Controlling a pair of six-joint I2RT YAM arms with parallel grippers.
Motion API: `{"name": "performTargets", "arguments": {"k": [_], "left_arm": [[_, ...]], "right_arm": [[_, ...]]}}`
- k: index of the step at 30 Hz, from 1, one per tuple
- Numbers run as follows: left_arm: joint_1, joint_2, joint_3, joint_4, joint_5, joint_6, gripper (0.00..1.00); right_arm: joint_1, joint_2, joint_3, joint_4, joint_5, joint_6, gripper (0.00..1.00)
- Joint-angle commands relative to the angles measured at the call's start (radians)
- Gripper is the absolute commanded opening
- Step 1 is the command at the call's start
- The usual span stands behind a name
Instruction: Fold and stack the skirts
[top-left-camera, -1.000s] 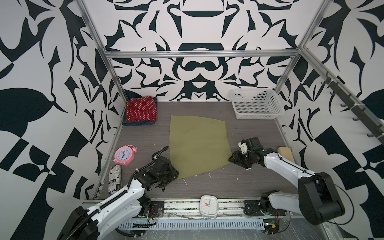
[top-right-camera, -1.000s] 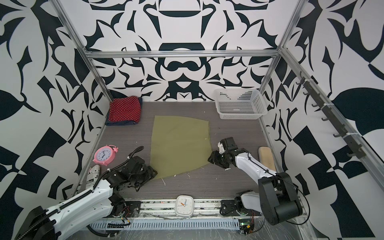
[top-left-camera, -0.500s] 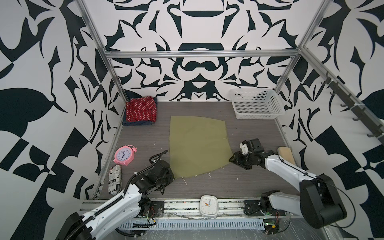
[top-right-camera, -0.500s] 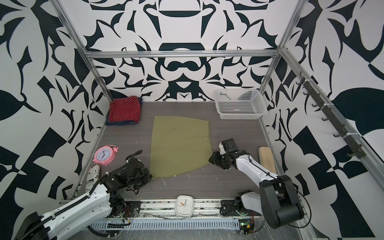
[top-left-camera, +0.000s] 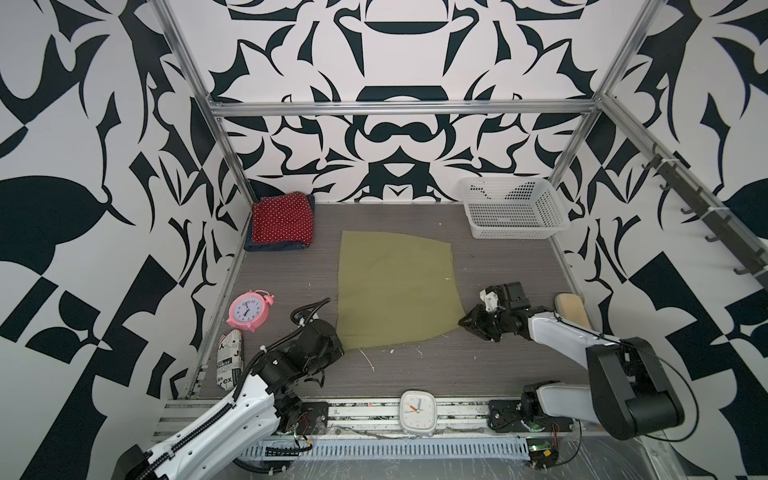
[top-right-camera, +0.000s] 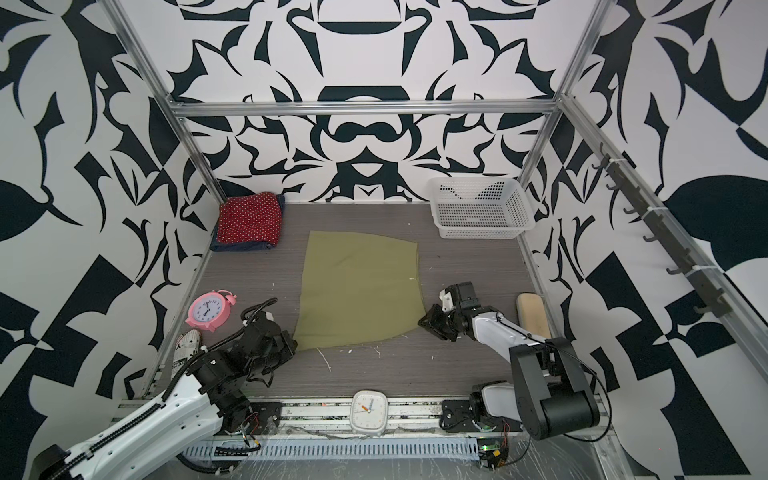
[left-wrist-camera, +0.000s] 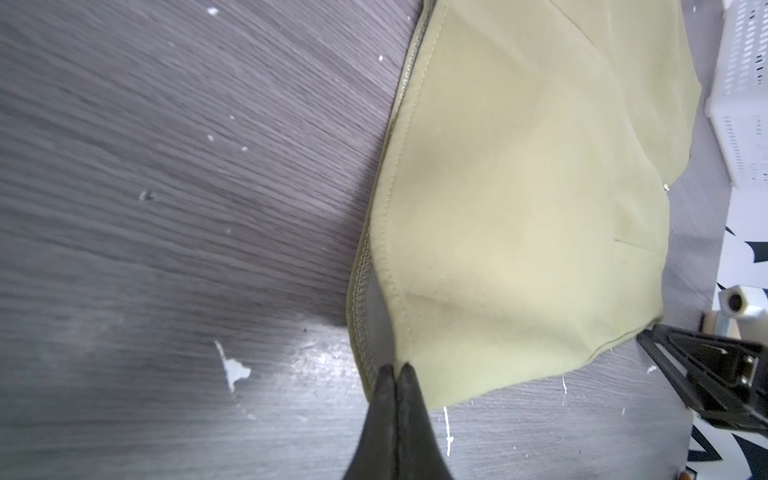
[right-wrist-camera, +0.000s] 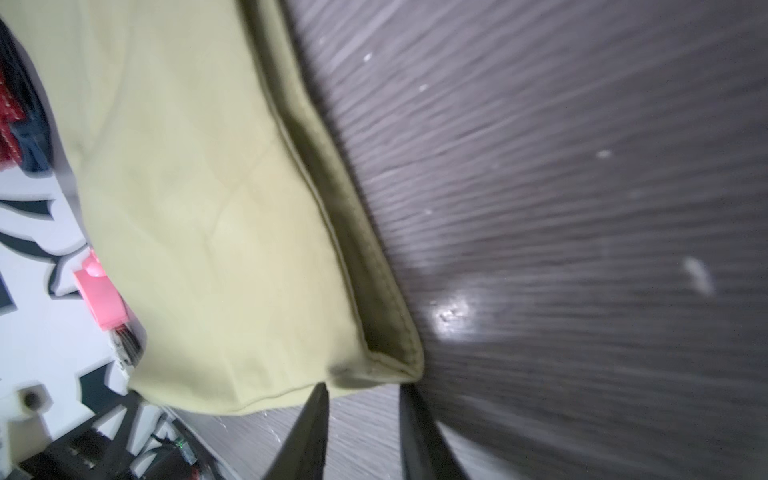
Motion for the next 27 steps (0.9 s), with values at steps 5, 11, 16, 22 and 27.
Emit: {"name": "performTargets", "arguments": {"k": [5,11,16,22,27], "left_arm": [[-0.002,0.014,0.063,-0.065,-0.064,0.035,0.0],[-0.002,-0.06,0.135,-0.177,-0.119,0.093,0.0],[-0.002,-0.134,0.143,-0.192,-0.129,0.124,0.0],[-0.002,-0.128,0.115,-0.152,-0.109,0.124,0.0],[-0.002,-0.124,0.118,-0.162,-0.11,0.133,0.0]], "right_arm": [[0.002,-0.085,-0.016,0.043,-0.012,0.05,0.0],[0.002,-0.223,-0.017,-0.058,0.032,0.06,0.0],[0.002,-0.293,-0.04,-0.128,0.018,0.073,0.09],[0.004,-0.241,-0.127,-0.003,-0.001,0.126,0.45],[0.021,-0.185,-0.146,0.081,-0.017,0.148,0.46]]}}
